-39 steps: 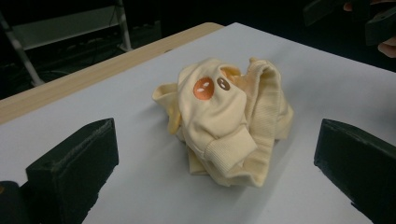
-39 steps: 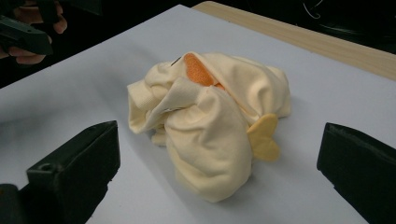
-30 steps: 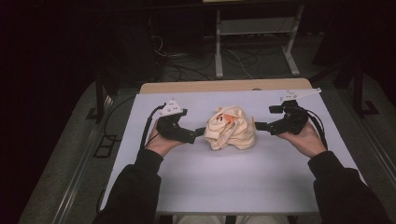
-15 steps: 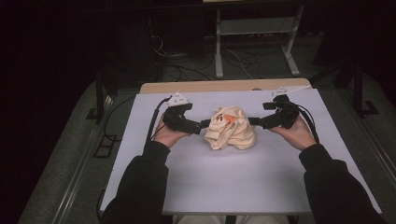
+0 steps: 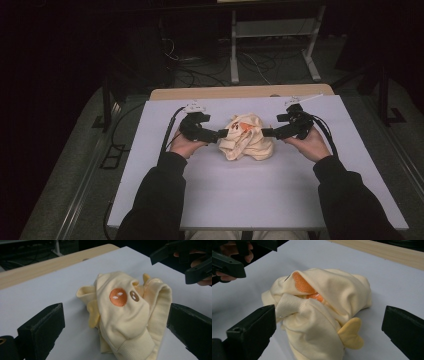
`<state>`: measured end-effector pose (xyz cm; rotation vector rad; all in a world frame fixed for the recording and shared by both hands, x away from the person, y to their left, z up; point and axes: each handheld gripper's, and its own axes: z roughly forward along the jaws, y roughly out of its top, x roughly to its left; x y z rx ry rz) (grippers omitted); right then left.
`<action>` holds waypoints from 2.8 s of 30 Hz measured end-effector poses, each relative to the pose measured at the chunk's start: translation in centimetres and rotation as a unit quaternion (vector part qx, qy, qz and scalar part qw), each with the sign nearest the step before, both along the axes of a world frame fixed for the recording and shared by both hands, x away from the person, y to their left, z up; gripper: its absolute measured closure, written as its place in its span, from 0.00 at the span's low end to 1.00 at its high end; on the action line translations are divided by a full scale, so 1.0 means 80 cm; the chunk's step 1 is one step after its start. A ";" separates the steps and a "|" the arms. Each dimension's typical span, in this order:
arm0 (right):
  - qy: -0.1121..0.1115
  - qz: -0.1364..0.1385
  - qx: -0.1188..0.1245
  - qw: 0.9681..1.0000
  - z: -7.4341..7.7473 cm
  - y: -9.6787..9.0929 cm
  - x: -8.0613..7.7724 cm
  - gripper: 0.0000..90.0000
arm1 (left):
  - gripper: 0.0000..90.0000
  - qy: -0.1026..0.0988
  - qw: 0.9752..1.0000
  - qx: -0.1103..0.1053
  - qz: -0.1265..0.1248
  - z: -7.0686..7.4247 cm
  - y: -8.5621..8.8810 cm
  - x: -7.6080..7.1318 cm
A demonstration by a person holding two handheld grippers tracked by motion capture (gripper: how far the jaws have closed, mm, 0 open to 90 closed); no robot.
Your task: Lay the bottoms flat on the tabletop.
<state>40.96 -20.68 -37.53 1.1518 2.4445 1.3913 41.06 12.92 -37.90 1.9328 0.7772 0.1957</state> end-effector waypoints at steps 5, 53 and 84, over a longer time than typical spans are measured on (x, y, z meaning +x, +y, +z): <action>0.015 0.000 0.000 1.000 -0.013 -0.001 -0.002 0.00 | 0.02 0.012 1.000 -0.006 0.007 -0.014 0.002 0.006; 0.006 -0.055 0.051 0.997 0.058 -0.034 -0.008 0.92 | 0.93 -0.003 0.997 -0.053 0.049 0.084 -0.017 0.019; -0.031 -0.025 0.067 0.997 0.123 -0.023 -0.042 0.92 | 0.93 -0.038 0.997 -0.029 0.056 0.135 -0.021 0.009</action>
